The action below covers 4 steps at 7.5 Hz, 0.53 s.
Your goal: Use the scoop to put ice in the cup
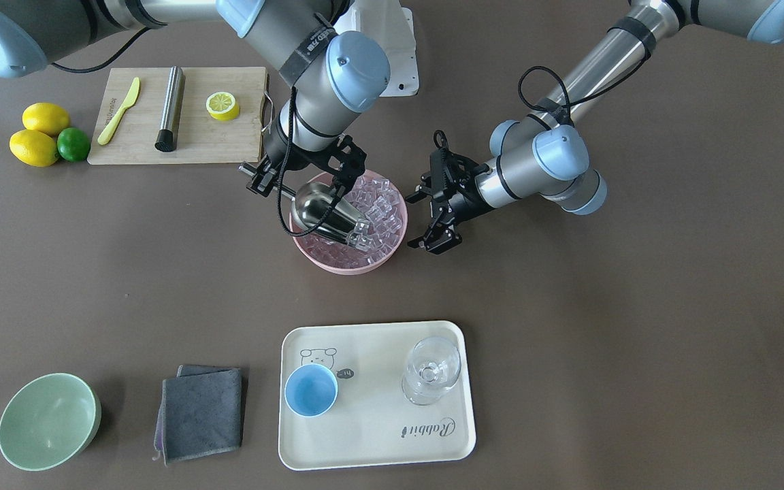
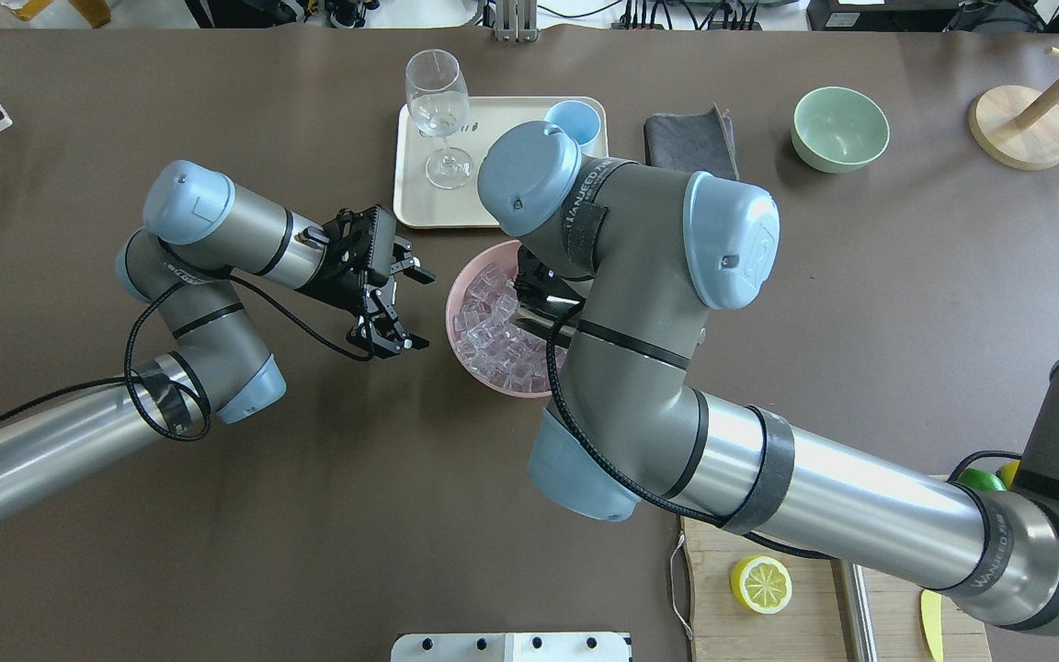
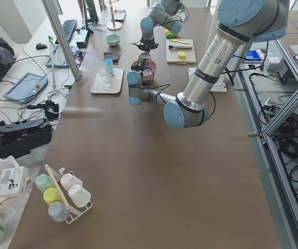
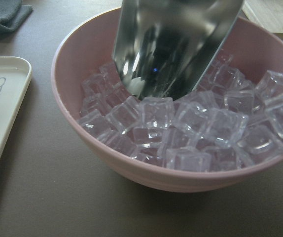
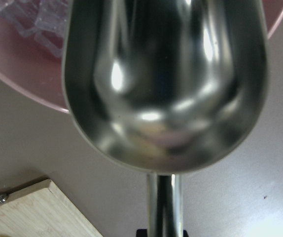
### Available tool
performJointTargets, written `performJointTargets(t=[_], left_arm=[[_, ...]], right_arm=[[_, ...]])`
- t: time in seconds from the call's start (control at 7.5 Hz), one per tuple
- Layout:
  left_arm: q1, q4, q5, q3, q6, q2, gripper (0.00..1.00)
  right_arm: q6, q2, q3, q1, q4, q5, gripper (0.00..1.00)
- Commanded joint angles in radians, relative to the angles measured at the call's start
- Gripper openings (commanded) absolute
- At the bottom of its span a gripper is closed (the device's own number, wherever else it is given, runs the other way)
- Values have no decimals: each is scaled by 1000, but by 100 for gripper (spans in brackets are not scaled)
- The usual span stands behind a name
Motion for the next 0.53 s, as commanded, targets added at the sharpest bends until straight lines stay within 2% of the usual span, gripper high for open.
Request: performJointTargets(t=[0.0, 0.4], left_arm=[[-17, 63, -22, 37, 27, -62, 95], [-12, 63, -23, 46, 27, -75, 95]], right_arm=[[51, -49, 44, 0, 78, 13, 0], [57, -55, 23, 0, 90, 13, 0]])
